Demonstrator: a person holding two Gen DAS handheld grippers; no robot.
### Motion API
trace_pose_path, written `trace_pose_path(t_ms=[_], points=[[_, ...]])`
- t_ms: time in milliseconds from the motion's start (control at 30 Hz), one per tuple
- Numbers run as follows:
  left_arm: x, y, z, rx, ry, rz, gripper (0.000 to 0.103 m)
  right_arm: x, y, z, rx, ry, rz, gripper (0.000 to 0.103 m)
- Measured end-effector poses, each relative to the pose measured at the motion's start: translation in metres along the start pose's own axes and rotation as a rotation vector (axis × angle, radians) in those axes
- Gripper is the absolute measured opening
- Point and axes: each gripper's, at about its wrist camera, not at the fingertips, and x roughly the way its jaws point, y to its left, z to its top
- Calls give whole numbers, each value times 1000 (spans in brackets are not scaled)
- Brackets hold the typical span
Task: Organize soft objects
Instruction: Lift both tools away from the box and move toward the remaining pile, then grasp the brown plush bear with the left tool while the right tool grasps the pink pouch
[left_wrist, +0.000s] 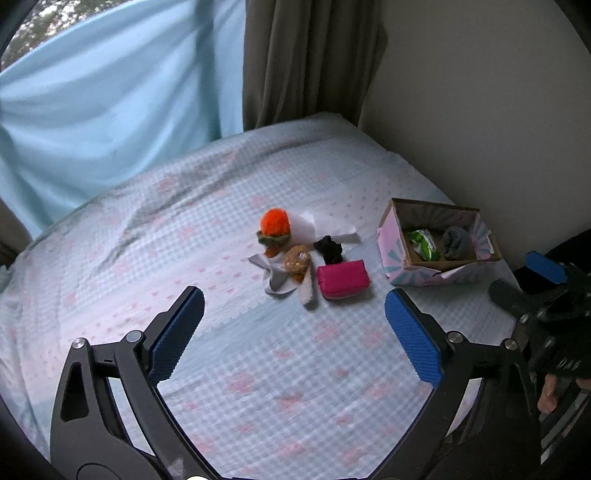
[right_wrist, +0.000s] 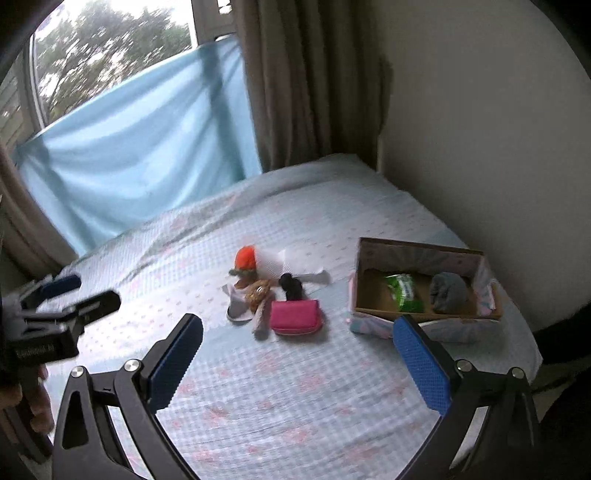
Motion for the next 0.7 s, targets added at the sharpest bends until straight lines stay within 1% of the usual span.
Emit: trace_pose_path(t_ms=[233, 367, 467, 533, 700], points=[[61, 10, 19, 7, 86, -30, 93, 65, 6, 3, -156, 76, 52, 102], [106, 11, 28, 11, 144, -50, 90, 111, 10, 2, -272, 130, 91, 102], [147, 11, 33, 9, 197, -62, 88, 146, 9, 2, -329, 187, 118, 102], [175, 11, 35, 2, 241, -79, 78, 171, 11, 0, -394, 218, 114, 102], [243, 11, 37, 4, 320, -94, 78, 229, 22, -12, -626, 306, 121, 102]])
